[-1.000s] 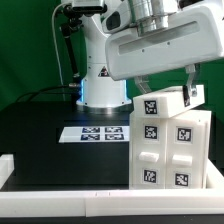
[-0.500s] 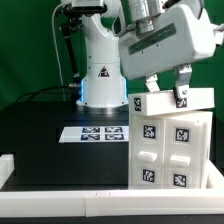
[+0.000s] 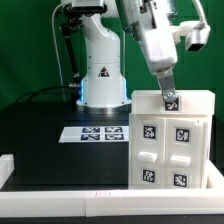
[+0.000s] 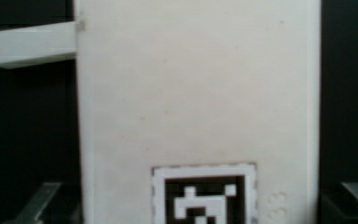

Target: Assemble cabinet

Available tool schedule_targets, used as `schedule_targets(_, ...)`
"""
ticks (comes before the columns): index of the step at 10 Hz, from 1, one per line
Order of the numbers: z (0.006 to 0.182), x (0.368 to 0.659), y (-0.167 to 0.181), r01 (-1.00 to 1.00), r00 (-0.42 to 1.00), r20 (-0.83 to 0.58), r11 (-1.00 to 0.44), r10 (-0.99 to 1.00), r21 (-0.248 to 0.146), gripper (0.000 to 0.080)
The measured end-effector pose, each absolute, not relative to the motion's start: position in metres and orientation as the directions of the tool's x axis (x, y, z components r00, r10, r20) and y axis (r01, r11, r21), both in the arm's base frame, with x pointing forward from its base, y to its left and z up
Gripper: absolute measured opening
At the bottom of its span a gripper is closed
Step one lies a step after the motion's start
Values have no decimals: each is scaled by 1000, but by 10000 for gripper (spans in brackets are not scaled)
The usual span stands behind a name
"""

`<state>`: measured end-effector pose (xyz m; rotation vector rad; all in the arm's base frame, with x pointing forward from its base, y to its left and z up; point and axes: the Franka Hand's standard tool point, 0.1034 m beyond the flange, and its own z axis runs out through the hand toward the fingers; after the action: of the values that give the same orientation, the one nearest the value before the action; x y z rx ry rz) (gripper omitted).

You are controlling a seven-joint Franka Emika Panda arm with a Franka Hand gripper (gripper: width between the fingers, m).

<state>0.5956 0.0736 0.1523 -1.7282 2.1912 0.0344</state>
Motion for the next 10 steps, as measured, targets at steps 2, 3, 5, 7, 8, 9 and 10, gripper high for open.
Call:
schedule_targets(2, 152, 595, 73, -902, -357, -317, 413, -879, -129, 560)
schedule_targets(3, 152, 596, 72, -894, -376, -321, 432, -869, -123, 560)
schedule_targets(5, 153, 597, 72, -882, -399, -327, 456, -857, -118, 560)
schedule_targets(7, 158, 598, 72, -897, -359, -330, 421, -873, -137, 733)
schedule_targets(8, 163, 597, 72, -897, -350, -338, 416, -874, -147, 779)
schedule_targets(9, 169, 597, 74, -894, -351, -348, 422, -869, -152, 794)
schedule_targets(10, 175, 599, 75, -892, -349, -355, 424, -867, -159, 794)
